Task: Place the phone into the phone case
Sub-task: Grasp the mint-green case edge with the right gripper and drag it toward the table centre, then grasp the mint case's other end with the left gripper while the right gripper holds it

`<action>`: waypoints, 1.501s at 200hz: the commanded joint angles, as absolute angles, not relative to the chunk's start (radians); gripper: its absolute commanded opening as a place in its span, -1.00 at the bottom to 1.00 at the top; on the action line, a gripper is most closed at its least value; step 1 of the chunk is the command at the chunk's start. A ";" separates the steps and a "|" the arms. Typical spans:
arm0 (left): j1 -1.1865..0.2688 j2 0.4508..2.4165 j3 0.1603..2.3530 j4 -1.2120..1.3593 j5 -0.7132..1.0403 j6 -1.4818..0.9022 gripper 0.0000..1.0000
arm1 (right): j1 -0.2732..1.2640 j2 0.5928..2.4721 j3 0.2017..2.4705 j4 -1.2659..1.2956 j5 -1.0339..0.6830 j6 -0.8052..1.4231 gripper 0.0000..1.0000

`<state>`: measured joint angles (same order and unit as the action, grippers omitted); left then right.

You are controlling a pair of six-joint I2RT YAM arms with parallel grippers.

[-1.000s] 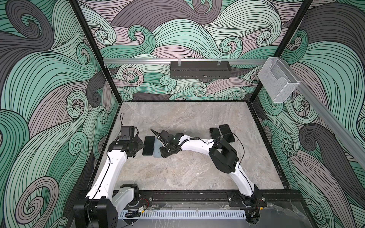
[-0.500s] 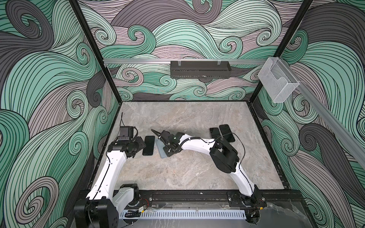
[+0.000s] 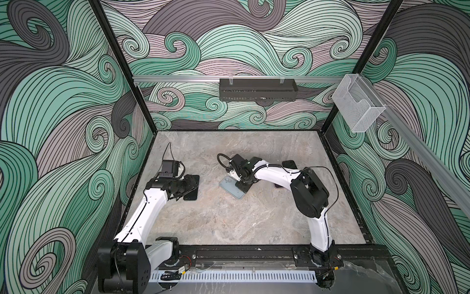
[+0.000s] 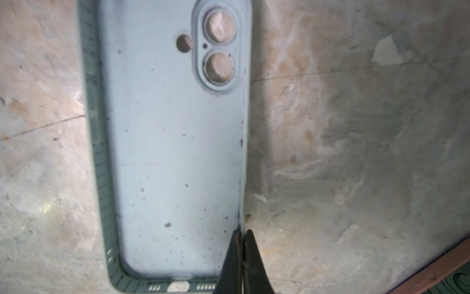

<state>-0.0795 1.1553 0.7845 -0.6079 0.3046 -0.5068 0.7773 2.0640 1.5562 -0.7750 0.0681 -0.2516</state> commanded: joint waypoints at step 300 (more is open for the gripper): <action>-0.401 2.037 1.377 -0.627 0.281 -0.161 -0.55 | 0.740 1.946 1.192 -0.364 -0.052 0.661 -0.40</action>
<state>-0.3893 2.0254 1.3834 -0.6323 0.2733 -0.1207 0.7368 1.9041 1.1751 -0.3775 -0.0528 0.6331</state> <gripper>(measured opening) 0.234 0.312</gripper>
